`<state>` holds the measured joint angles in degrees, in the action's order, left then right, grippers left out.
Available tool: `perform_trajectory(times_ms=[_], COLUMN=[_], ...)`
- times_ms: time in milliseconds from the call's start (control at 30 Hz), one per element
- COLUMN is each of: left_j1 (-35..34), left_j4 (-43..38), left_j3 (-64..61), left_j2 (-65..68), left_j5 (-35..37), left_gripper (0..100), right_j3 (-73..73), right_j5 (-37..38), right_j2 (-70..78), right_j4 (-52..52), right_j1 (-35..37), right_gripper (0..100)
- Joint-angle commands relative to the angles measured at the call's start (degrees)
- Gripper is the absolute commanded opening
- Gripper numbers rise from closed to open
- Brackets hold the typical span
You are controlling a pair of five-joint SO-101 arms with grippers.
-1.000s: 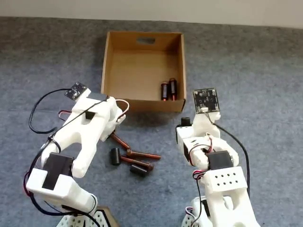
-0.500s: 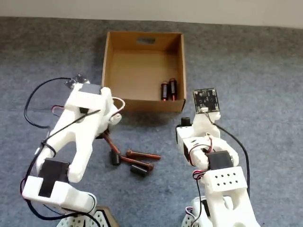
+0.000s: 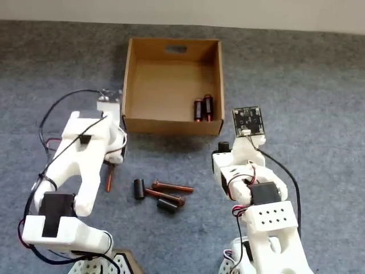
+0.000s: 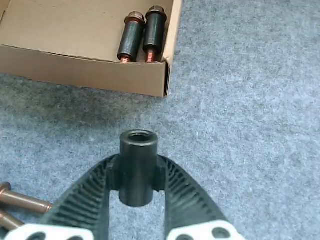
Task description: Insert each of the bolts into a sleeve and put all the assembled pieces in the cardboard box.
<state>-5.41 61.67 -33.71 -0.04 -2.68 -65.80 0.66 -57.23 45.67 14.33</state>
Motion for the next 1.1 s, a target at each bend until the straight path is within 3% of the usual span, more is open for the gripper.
perform_trajectory(times_ms=[0,100,267,467,967,1067], left_j1=[-0.5,-0.5,-0.4,0.9,1.4,1.5], left_j4=[-14.9,-21.3,-18.2,-15.6,-18.9,-17.8], left_j3=[-6.0,-9.2,-7.2,-5.8,-5.6,-2.5], left_j2=[-2.7,-3.3,-3.3,-2.8,-1.7,2.1], left_j5=[-4.0,-4.0,-3.9,-3.9,-4.0,-4.1], left_gripper=[1,1,2,14,14,10], right_j3=[0.3,0.3,0.3,0.3,0.3,0.3], right_j5=[-0.2,-0.2,-0.2,-0.2,-0.2,-0.2], right_j2=[0.0,0.0,-0.1,-0.1,-0.1,-0.1], right_j4=[-0.9,-0.9,-0.9,-0.9,-0.9,-0.9], right_j1=[-0.1,-0.1,-0.1,-0.1,-0.1,-0.1], right_gripper=[0.5,0.5,0.5,0.5,0.5,0.5])
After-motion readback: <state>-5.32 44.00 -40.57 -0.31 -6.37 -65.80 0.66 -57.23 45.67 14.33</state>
